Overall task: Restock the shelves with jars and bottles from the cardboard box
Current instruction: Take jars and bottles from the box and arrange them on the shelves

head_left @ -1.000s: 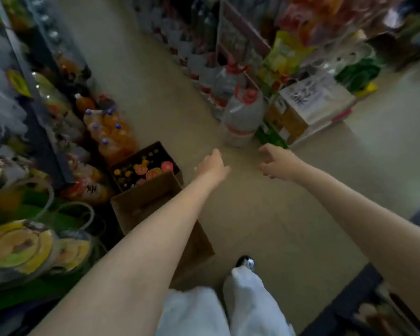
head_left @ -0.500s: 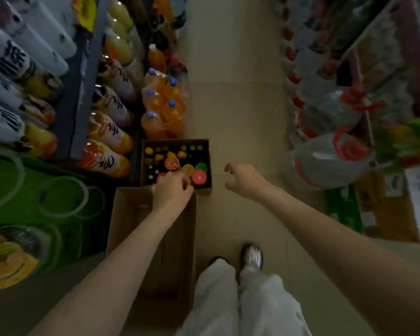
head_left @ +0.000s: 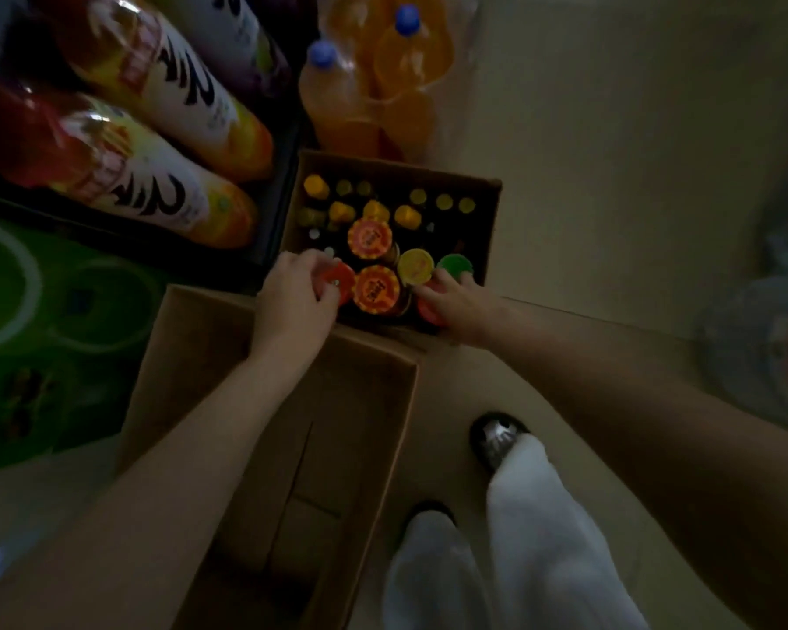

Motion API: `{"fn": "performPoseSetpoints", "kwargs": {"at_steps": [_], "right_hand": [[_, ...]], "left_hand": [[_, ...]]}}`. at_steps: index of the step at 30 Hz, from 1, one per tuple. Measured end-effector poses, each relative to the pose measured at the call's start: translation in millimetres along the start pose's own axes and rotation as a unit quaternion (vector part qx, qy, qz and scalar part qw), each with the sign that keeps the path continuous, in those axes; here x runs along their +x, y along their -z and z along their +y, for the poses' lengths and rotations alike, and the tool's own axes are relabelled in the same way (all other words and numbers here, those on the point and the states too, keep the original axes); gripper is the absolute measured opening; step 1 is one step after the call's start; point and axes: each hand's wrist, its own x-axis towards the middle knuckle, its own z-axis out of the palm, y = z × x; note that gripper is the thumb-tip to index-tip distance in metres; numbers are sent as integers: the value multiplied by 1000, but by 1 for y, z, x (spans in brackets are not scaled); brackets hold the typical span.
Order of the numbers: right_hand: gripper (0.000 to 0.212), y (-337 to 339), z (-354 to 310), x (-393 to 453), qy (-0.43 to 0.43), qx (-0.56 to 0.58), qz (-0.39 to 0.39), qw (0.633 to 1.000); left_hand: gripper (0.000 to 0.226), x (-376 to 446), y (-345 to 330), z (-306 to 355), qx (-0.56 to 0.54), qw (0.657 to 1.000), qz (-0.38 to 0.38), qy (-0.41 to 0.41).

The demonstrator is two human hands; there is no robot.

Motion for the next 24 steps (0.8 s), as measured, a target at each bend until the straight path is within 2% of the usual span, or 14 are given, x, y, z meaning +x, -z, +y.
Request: {"fn": "performPoseSetpoints", "kwargs": {"at_steps": [4, 8, 10, 12, 14, 15, 18, 19, 21, 22, 23, 24], "right_hand": [[78, 7, 0, 8, -17, 8, -3, 1000], [84, 64, 9, -3, -53, 86, 33, 994], [80, 109, 7, -13, -23, 126, 56, 990], [71, 155, -6, -25, 31, 188, 64, 980], [61, 194, -28, -35, 94, 229, 56, 967], [55, 208, -42, -37, 124, 254, 45, 958], [39, 224, -75, -33, 181, 349, -23, 919], [34, 222, -80, -29, 189, 410, -56, 891], [29, 204, -83, -11, 158, 560, -86, 808], [32, 188, -84, 6, 122, 586, -68, 798], [34, 171, -85, 23, 88, 539, -29, 837], [35, 151, -88, 40, 73, 406, 17, 911]], "left_hand": [[32, -9, -6, -10, -38, 998, 52, -9], [44, -14, 12, -15, -66, 995, 69, -11], [63, -14, 23, -13, -107, 994, 34, -7], [83, -9, 30, -7, -153, 987, -44, 3], [93, -1, 35, 3, -204, 973, -105, 10], [90, 2, 39, 7, -244, 964, -107, 8], [53, 5, 56, 0, -371, 927, -46, 34], [44, 2, 62, -8, -392, 918, -33, 49], [36, -11, 72, -29, -439, 895, -16, 80], [38, -16, 74, -40, -454, 885, -4, 101], [44, -20, 75, -49, -456, 881, 7, 123], [51, -22, 75, -57, -451, 880, 14, 146]]}}
